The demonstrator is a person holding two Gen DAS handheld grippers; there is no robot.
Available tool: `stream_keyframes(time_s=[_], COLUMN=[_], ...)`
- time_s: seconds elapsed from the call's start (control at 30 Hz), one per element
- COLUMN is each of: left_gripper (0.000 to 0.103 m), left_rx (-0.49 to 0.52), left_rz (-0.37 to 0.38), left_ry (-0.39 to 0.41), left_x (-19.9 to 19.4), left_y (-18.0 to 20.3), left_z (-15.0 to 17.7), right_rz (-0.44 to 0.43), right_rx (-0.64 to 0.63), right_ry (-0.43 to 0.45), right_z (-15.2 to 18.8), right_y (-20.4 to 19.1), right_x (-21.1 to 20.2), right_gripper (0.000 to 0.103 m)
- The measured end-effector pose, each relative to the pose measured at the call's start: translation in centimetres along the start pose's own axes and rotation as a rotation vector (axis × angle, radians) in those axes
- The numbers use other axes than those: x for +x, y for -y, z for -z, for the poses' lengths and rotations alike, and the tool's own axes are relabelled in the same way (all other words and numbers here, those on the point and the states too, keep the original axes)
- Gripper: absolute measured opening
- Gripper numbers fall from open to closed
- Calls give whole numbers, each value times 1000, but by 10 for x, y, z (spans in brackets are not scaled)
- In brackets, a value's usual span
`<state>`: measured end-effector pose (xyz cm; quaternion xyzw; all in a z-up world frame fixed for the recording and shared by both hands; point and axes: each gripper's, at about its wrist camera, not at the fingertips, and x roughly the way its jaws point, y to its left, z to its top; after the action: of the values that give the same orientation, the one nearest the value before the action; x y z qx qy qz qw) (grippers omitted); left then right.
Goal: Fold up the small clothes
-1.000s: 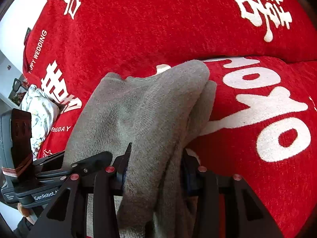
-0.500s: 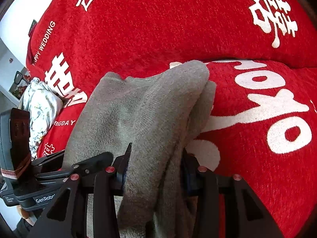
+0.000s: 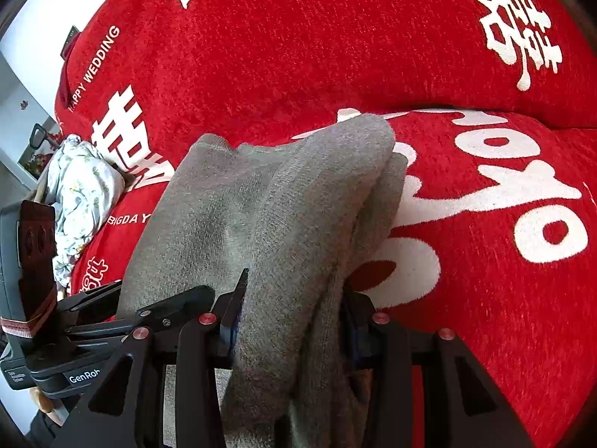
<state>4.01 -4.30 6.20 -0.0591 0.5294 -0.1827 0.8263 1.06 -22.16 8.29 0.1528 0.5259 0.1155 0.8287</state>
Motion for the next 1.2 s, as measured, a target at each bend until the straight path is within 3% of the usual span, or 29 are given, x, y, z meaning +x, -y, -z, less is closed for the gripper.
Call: stream_keyframes(time_s=[1.2], left_gripper=[51], left_rx=[26], left_rz=[-52], left_ry=[20], left_x=[-29], left_y=[11], left_z=[56], right_rz=[-5], right_rx=[-17], right_ry=[34], right_z=[55], right_y=[-20], right_x=[-23], right_gripper=[44])
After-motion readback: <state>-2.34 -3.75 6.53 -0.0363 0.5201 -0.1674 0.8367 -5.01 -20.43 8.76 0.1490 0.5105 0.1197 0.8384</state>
